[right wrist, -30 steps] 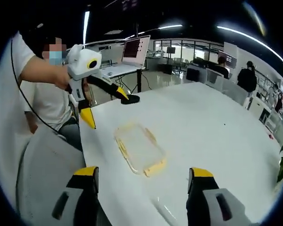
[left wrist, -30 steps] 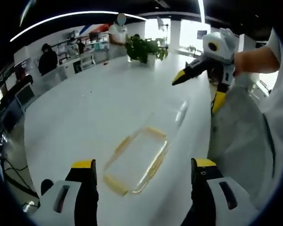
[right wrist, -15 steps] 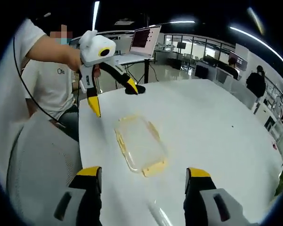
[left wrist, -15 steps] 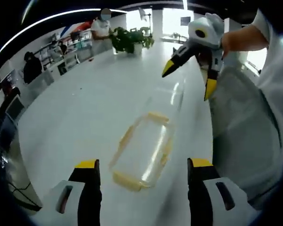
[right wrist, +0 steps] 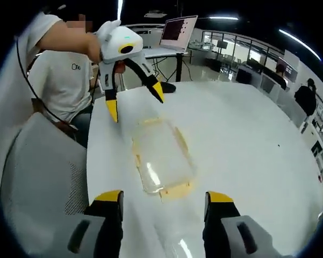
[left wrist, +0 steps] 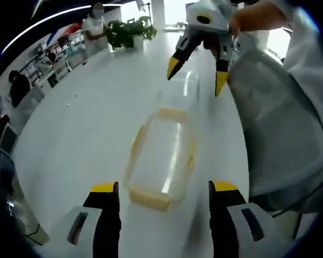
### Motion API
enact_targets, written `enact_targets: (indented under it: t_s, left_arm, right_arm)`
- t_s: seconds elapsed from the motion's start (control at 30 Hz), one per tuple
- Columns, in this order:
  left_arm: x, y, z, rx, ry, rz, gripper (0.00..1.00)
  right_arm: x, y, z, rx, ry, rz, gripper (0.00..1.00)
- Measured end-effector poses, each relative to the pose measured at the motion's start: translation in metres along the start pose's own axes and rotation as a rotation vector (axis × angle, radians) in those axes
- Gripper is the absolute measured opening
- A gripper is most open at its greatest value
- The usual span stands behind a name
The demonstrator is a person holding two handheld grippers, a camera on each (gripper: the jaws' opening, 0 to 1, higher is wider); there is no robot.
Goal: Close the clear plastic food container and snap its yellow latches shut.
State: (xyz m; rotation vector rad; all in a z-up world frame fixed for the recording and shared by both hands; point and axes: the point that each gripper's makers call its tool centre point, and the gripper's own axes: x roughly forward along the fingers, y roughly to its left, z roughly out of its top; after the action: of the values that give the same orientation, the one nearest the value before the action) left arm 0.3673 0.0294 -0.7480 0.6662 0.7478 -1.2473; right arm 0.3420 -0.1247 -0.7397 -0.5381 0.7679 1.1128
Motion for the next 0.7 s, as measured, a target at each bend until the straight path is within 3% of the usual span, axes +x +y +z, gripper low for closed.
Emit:
enact_targets:
  t_s: [0.13,0.23,0.3,0.7]
  left_arm:
    - [0.005,0.003,-0.011,0.036,0.051,-0.008,0.64]
    - [0.009,0.004,-0.013,0.016,0.048,-0.026,0.62]
    - [0.011,0.004,-0.017,0.044,0.070,-0.027,0.63]
    - [0.019,0.010,-0.020,0.074,0.055,-0.085,0.57]
  right_arm:
    - [0.006,-0.004,0.001,-0.008,0.004,0.014,0.58]
    - [0.013,-0.007,-0.002,-0.003,0.024,0.020,0.58]
    - [0.017,-0.008,-0.006,-0.030,0.046,0.027,0.58]
    - [0.029,-0.015,-0.018,-0.078,0.107,0.053,0.58]
